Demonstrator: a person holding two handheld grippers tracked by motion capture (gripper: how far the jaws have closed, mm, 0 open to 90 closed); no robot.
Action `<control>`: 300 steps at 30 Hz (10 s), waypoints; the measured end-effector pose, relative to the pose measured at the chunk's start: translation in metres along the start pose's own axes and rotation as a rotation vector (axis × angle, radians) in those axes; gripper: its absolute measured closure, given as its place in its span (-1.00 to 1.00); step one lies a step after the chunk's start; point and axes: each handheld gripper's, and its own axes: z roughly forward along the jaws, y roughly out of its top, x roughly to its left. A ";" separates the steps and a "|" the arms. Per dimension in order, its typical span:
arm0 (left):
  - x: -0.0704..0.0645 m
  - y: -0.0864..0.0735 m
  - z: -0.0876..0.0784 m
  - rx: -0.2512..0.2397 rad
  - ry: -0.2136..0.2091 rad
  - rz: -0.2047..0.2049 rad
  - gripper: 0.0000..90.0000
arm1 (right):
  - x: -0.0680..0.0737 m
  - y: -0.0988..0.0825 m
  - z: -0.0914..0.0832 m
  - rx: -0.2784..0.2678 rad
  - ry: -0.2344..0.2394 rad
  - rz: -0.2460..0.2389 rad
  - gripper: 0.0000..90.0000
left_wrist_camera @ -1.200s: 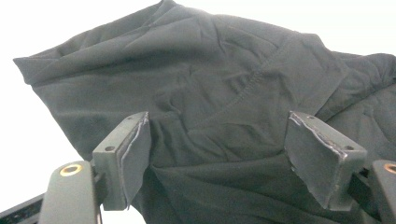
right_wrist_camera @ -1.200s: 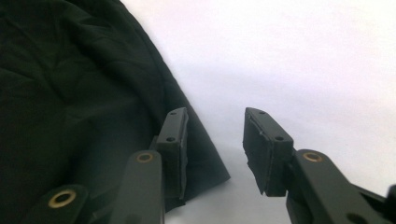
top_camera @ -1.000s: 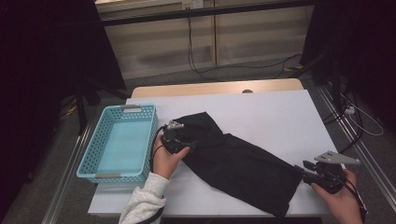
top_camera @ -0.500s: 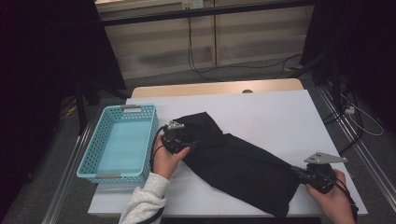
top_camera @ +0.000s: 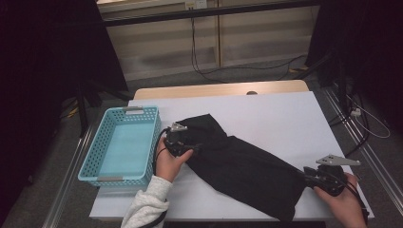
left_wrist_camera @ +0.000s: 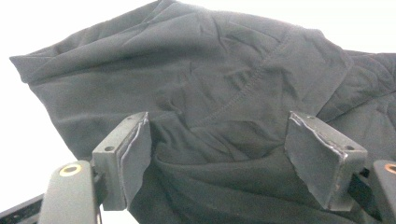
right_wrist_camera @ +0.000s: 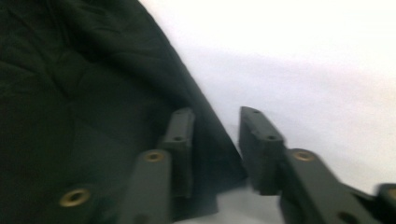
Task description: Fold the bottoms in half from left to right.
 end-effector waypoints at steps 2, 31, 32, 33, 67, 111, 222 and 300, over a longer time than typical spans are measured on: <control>0.000 0.000 0.000 0.004 -0.001 0.004 -0.48 | -0.001 -0.001 0.001 0.000 0.053 0.023 0.95; 0.010 0.000 -0.005 -0.007 0.016 -0.012 -0.49 | -0.033 -0.001 -0.016 -0.016 -0.020 0.028 0.86; 0.010 0.000 -0.005 -0.007 0.016 -0.012 -0.49 | -0.033 -0.001 -0.016 -0.016 -0.020 0.028 0.86; 0.012 0.000 -0.005 -0.011 0.024 -0.016 -0.49 | -0.030 0.001 -0.016 -0.021 -0.022 0.025 0.79; 0.035 0.002 0.025 0.017 0.097 -0.125 -0.07 | -0.009 0.015 -0.010 -0.069 0.030 0.018 0.01; 0.053 0.017 0.014 0.000 0.090 -0.176 0.88 | -0.056 0.002 -0.012 0.007 -0.042 0.068 1.00; 0.026 0.020 -0.010 -0.062 -0.048 -0.221 0.85 | 0.004 0.029 0.011 -0.071 0.117 -0.042 -0.42; -0.004 0.007 -0.004 -0.089 -0.166 -0.148 0.85 | 0.060 0.055 0.050 -0.050 0.202 -0.144 -0.39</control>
